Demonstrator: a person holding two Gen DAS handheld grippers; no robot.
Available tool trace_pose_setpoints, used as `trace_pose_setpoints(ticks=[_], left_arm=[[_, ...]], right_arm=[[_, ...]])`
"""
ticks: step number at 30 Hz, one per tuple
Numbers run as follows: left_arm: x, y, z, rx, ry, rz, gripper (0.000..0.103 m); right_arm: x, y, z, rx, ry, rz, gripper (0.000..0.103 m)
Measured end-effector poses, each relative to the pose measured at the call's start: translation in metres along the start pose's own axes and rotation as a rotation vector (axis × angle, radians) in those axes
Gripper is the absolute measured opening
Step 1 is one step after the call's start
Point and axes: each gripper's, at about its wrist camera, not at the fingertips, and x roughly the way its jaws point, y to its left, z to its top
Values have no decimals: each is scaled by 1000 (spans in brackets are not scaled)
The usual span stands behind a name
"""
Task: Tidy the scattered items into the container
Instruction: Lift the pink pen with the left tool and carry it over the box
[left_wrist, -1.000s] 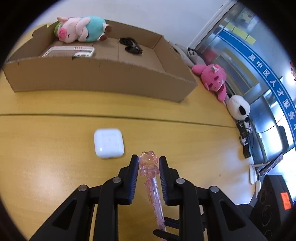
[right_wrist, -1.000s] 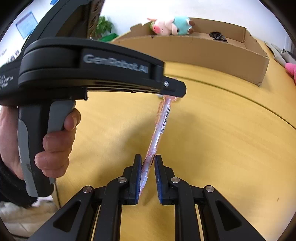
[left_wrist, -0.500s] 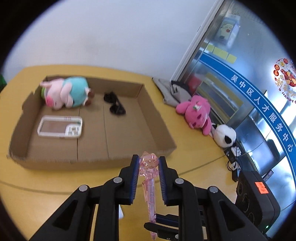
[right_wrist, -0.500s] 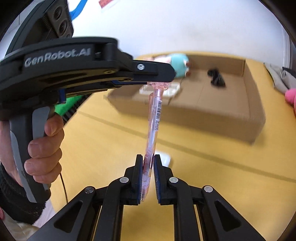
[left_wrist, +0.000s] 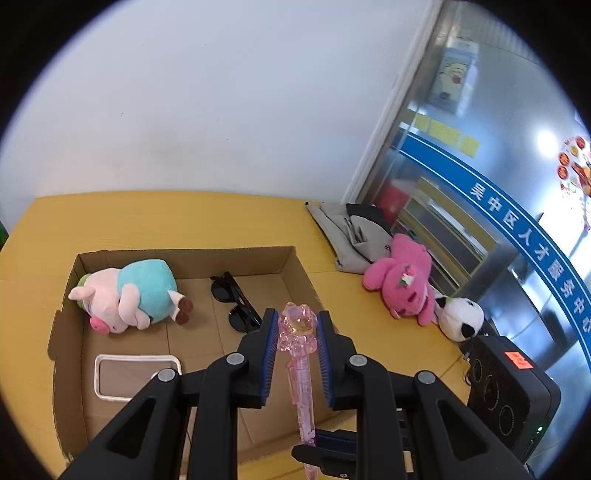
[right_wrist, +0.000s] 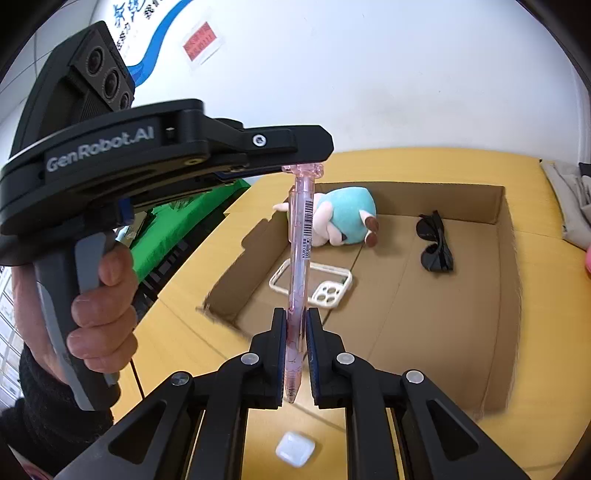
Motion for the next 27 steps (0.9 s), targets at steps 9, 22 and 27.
trace_pose_setpoints(ticks=[9, 22, 27], left_arm=[[68, 48, 34, -11, 103, 47, 19], [158, 111, 22, -103, 244, 26, 19], [187, 129, 18, -131, 297, 21, 19]], right_arm=[[67, -37, 39, 97, 95, 56, 11], [150, -90, 39, 211, 244, 60, 11], [171, -105, 37, 243, 290, 49, 11]])
